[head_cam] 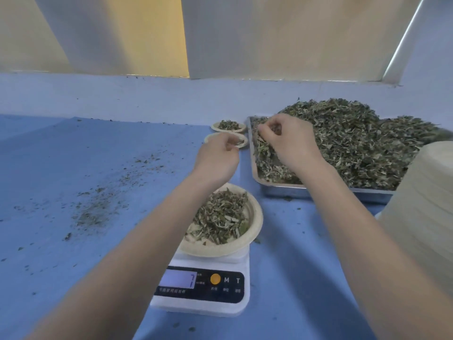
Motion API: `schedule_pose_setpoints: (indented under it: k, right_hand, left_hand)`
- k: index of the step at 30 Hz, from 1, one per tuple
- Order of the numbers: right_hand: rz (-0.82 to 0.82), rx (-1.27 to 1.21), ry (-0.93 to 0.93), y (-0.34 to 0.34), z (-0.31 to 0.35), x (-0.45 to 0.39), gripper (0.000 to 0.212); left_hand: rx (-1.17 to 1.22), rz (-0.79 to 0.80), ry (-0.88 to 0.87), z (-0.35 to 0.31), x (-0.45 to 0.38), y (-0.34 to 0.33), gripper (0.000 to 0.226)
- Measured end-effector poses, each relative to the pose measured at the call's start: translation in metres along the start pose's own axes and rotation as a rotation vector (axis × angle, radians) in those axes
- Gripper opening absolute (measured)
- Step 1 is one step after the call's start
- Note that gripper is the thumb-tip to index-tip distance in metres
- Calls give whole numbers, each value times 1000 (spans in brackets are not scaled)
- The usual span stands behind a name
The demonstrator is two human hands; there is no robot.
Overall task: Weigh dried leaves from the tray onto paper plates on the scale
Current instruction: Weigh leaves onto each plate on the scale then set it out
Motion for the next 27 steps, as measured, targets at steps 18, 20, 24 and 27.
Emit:
schedule_pose_setpoints:
  k: [18, 20, 24, 27]
  right_hand:
    - [415, 196, 136, -39, 3, 73, 52]
    - [472, 245, 88, -41, 7, 89, 53]
    - [521, 267, -33, -49, 6, 102, 52]
    - [483, 211, -87, -49, 9, 99, 42]
  left_hand:
    - [-47, -259, 110, 83, 54, 81, 35]
    - [-56, -250, 169, 93, 65, 89, 33]
    - [3, -166, 281, 104, 87, 83, 14]
    - [88, -166, 287, 98, 92, 80, 6]
Point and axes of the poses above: each hand's wrist, its own x-axis away from the middle knuckle, its own y-axis out of the back of the hand, z = x × y, the point moved 7 cm from there along -x, towards the middle knuckle, and after that the axes turned 9 degrees about x, right-handed, at the moved point
